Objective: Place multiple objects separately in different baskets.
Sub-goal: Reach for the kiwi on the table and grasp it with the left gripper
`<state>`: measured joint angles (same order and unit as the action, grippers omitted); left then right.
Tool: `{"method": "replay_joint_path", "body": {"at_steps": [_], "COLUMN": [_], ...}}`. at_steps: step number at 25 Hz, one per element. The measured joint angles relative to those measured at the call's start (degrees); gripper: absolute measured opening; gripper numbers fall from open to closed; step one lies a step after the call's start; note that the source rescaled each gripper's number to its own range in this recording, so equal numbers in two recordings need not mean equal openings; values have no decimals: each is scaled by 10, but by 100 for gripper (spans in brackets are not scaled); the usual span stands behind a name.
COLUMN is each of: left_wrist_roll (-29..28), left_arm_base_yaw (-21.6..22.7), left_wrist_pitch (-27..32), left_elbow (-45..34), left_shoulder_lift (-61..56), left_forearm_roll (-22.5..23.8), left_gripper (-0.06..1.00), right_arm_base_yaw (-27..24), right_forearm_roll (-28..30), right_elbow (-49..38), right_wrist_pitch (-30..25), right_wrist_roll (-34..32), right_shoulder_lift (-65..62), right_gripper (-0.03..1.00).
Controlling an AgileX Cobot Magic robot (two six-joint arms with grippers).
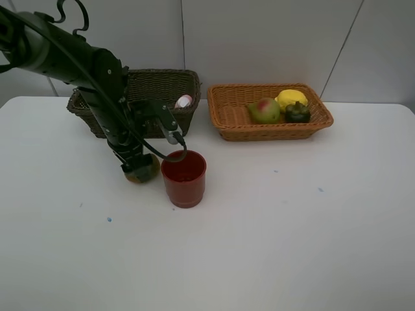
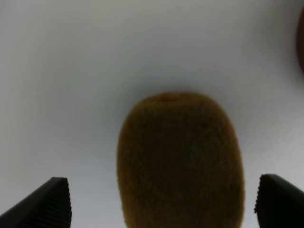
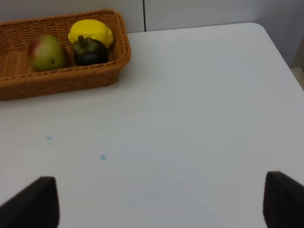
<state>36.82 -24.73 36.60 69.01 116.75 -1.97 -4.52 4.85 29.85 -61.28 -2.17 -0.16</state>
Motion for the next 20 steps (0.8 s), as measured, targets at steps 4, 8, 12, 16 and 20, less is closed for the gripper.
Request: {"method": "replay_joint_path", "body": {"at_steps": [4, 8, 12, 16, 20], "left_wrist_roll": [0, 0, 0, 0, 15], "left_arm_base_yaw": [0, 0, 0, 0, 0], "left_wrist_pitch": [-5, -9, -10, -10, -2], "left_elbow": [0, 0, 0, 0, 0], "left_shoulder_lift": [16, 24, 25, 25, 25], "left_forearm_roll": [-5, -6, -7, -7, -7], "left_gripper": [100, 100, 100, 98, 75], "right_arm_base_yaw": [0, 0, 0, 0, 0], "right_forearm_roll": [0, 0, 0, 0, 0], "right_elbow": [0, 0, 0, 0, 0], "right_wrist_pitch": [0, 0, 0, 0, 0], "right_wrist_roll": [0, 0, 0, 0, 0], "right_shoulder_lift": [0, 0, 0, 0, 0], "right_gripper": [93, 93, 93, 93, 93]}}
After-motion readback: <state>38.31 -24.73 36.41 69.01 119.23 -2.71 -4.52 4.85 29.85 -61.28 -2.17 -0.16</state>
